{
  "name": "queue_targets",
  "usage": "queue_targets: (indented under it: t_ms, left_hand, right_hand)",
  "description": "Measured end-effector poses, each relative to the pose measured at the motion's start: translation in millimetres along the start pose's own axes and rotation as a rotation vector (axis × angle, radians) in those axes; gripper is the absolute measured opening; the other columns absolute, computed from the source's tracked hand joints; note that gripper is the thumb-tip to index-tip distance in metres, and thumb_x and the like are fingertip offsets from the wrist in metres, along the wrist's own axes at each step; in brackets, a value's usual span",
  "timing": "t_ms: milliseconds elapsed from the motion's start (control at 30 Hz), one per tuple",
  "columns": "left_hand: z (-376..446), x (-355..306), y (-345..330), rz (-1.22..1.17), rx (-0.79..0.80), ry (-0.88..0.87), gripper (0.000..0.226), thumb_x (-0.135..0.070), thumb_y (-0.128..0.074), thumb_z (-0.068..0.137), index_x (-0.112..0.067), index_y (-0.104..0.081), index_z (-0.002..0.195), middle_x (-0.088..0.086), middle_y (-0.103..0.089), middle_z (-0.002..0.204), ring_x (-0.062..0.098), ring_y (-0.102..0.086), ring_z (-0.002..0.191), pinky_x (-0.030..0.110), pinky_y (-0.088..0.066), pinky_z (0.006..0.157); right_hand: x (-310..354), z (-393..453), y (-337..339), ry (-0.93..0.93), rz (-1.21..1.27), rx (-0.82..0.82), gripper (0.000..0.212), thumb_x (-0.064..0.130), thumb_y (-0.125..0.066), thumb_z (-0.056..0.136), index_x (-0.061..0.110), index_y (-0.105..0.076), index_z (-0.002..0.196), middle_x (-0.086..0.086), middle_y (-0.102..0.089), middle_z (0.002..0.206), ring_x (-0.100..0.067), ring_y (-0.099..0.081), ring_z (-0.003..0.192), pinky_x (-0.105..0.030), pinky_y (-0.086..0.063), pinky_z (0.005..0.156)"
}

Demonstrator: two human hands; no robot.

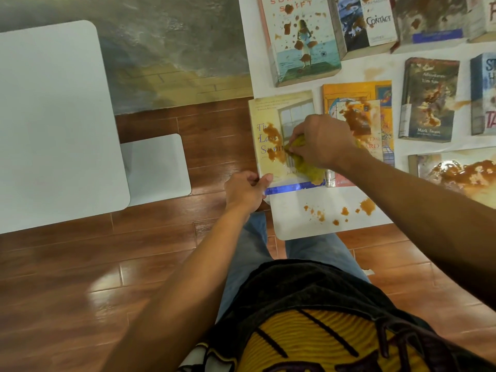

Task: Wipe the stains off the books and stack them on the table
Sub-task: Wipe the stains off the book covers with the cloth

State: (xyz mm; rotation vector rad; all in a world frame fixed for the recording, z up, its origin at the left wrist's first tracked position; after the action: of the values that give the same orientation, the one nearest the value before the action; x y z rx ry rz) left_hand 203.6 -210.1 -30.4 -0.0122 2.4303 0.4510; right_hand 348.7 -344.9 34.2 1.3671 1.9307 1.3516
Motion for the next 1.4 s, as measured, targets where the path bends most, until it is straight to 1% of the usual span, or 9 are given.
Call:
queue_targets:
  t_ms: [133, 333, 433, 567, 700, 833, 1133, 1300, 1400]
  left_hand:
    - [-0.6, -1.3, 0.7, 0.001, -0.001, -0.010, 0.029, -0.038, -0.074, 0.090, -0.010, -0.073, 0.099, -0.003, -0.073, 0.096, 0.008, -0.070, 0.075, 0.015, -0.053, 0.055]
    - [-2.2, 0.4, 0.2, -0.034, 0.004, 0.003, 0.028, -0.035, -0.073, 0.090, -0.010, -0.072, 0.103, -0.002, -0.073, 0.102, 0.012, -0.071, 0.084, 0.013, -0.052, 0.054]
    - [-1.0, 0.7, -0.6, -0.052, 0.000, 0.015, 0.029, -0.035, -0.074, 0.090, -0.010, -0.074, 0.105, 0.000, -0.075, 0.104, 0.014, -0.072, 0.086, 0.020, -0.058, 0.063]
    - [-0.5, 1.1, -0.6, -0.044, 0.005, 0.003, 0.028, -0.035, -0.072, 0.091, -0.012, -0.073, 0.107, -0.005, -0.073, 0.101, 0.007, -0.069, 0.081, 0.018, -0.055, 0.062]
    - [0.5, 4.7, -3.5, -0.172, 0.036, 0.097, 0.028, -0.037, -0.069, 0.093, -0.013, -0.073, 0.107, 0.001, -0.075, 0.105, 0.018, -0.074, 0.085, 0.038, -0.062, 0.077]
    - [-5.7, 7.3, -8.4, -0.261, 0.069, 0.172, 0.029, -0.042, -0.055, 0.101, -0.018, -0.071, 0.106, 0.002, -0.075, 0.103, 0.016, -0.072, 0.083, 0.023, -0.054, 0.062]
    - [-0.2, 6.3, -2.7, -0.198, 0.069, 0.145, 0.035, -0.039, -0.050, 0.104, -0.012, -0.073, 0.104, 0.002, -0.076, 0.099, 0.020, -0.076, 0.083, 0.037, -0.061, 0.081]
    - [-0.7, 5.7, 0.5, -0.080, 0.083, 0.020, 0.037, -0.036, -0.047, 0.106, -0.008, -0.070, 0.110, 0.003, -0.073, 0.107, 0.018, -0.073, 0.082, 0.013, -0.052, 0.055]
    - [-0.2, 4.0, 2.3, -0.053, 0.095, -0.022, 0.035, -0.035, -0.045, 0.106, -0.010, -0.069, 0.111, 0.003, -0.072, 0.108, 0.017, -0.072, 0.084, 0.012, -0.052, 0.055]
  right_hand:
    - [2.6, -5.5, -4.3, 0.009, 0.014, 0.083, 0.018, 0.048, -0.071, 0.087, 0.035, -0.075, 0.099, 0.004, -0.067, 0.107, -0.016, -0.052, 0.086, -0.029, -0.041, 0.067]
    - [9.5, -19.9, -16.8, -0.053, 0.078, 0.036, 0.013, 0.045, -0.071, 0.087, 0.035, -0.076, 0.094, 0.002, -0.069, 0.102, -0.019, -0.060, 0.088, -0.030, -0.045, 0.065]
    - [12.9, -28.5, -20.9, -0.056, 0.071, -0.039, 0.016, 0.044, -0.070, 0.090, 0.032, -0.076, 0.099, 0.001, -0.066, 0.103, -0.021, -0.061, 0.088, -0.030, -0.043, 0.065]
    - [19.0, -39.2, -29.3, 0.054, 0.017, -0.081, 0.022, 0.041, -0.067, 0.092, 0.027, -0.076, 0.107, -0.003, -0.064, 0.103, -0.026, -0.064, 0.090, -0.029, -0.038, 0.063]
    - [25.0, -39.8, -31.7, 0.040, 0.057, -0.144, 0.024, 0.039, -0.067, 0.093, 0.025, -0.076, 0.111, -0.001, -0.063, 0.101, -0.024, -0.064, 0.084, -0.027, -0.038, 0.061]
    - [34.6, -37.2, -35.0, 0.051, 0.103, -0.150, 0.025, 0.038, -0.066, 0.094, 0.023, -0.074, 0.113, -0.001, -0.060, 0.105, -0.024, -0.064, 0.085, -0.028, -0.036, 0.061]
    - [30.2, -44.2, -37.3, 0.031, 0.081, -0.168, 0.023, 0.036, -0.064, 0.095, 0.024, -0.074, 0.111, -0.001, -0.059, 0.103, -0.026, -0.064, 0.082, -0.029, -0.036, 0.059]
    - [11.1, -45.2, -36.2, -0.126, 0.115, -0.187, 0.022, 0.036, -0.064, 0.095, 0.027, -0.074, 0.112, 0.001, -0.061, 0.105, -0.025, -0.064, 0.087, -0.032, -0.047, 0.066]
    - [21.1, -46.2, -40.5, -0.145, 0.129, -0.202, 0.023, 0.037, -0.064, 0.095, 0.026, -0.074, 0.112, 0.000, -0.061, 0.106, -0.026, -0.064, 0.087, -0.030, -0.044, 0.066]
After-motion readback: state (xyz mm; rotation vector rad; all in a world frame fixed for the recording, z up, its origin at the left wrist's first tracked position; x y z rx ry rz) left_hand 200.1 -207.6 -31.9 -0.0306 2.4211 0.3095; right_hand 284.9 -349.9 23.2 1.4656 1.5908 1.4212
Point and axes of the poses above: each hand's wrist, its own z-axis towards the middle knuckle, its own y-axis out of the back of the hand, x = y × z, the point moved 1 cm from there along z, towards the middle knuckle
